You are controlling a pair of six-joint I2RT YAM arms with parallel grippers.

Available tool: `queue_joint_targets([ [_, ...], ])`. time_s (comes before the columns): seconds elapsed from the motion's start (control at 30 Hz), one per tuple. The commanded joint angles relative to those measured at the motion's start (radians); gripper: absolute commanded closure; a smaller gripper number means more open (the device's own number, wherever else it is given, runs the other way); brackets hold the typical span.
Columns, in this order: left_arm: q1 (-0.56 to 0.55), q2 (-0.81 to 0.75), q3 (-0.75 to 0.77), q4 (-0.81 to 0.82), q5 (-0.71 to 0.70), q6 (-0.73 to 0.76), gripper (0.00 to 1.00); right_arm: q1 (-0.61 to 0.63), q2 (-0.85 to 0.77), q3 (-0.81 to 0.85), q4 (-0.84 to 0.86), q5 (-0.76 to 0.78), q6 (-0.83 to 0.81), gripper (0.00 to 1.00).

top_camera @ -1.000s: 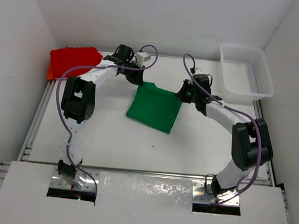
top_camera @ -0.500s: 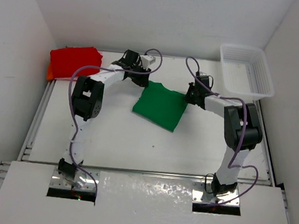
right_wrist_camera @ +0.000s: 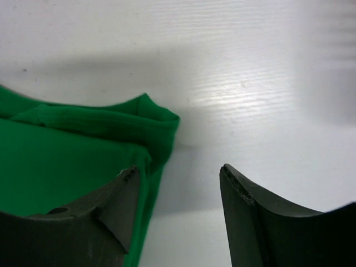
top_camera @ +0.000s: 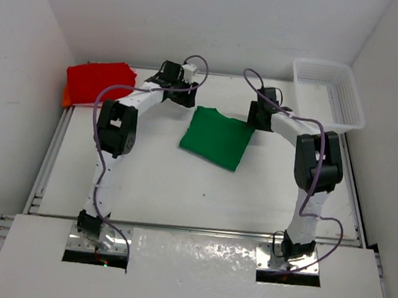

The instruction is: Fold and stack the t-shirts

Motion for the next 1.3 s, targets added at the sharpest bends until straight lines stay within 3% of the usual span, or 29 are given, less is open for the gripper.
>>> queue_joint_targets([
  [0.0,0.02,-0.137,-0.031,-0.005,0.026,-0.045,0.44,-0.006,-0.115,0.041,-0.106,0.081,-0.038,0.42],
  [0.1,0.02,-0.198,-0.089,-0.028,0.095,-0.05,0.43,-0.004,-0.15,-0.009,-0.122,-0.035,-0.027,0.42],
  [0.17,0.019,-0.25,-0.156,-0.005,0.17,-0.065,0.35,-0.004,-0.161,-0.051,-0.128,-0.098,0.011,0.42],
  [0.27,0.011,-0.275,-0.218,0.029,0.277,-0.112,0.04,-0.004,-0.157,-0.123,-0.082,-0.2,0.091,0.41],
  [0.3,0.006,-0.255,-0.219,0.026,0.281,-0.114,0.0,-0.004,-0.151,-0.135,-0.073,-0.206,0.111,0.41],
  [0.63,-0.018,-0.077,-0.238,-0.028,0.27,-0.195,0.0,-0.001,-0.057,-0.166,-0.021,-0.284,0.189,0.41],
  [0.9,-0.05,-0.008,-0.313,-0.025,0.388,-0.244,0.0,0.0,-0.035,-0.226,0.059,-0.339,0.231,0.41],
  [1.03,-0.053,0.058,-0.336,-0.014,0.495,-0.304,0.11,-0.001,-0.025,-0.243,0.087,-0.358,0.249,0.41],
  [1.07,-0.053,0.087,-0.338,-0.016,0.506,-0.307,0.22,-0.001,-0.025,-0.246,0.091,-0.361,0.252,0.41],
  [1.2,-0.05,0.124,-0.341,-0.008,0.557,-0.323,0.37,-0.001,-0.034,-0.269,0.119,-0.369,0.275,0.42],
  [1.27,-0.047,0.13,-0.341,0.018,0.607,-0.353,0.56,0.0,-0.035,-0.282,0.134,-0.375,0.283,0.42],
])
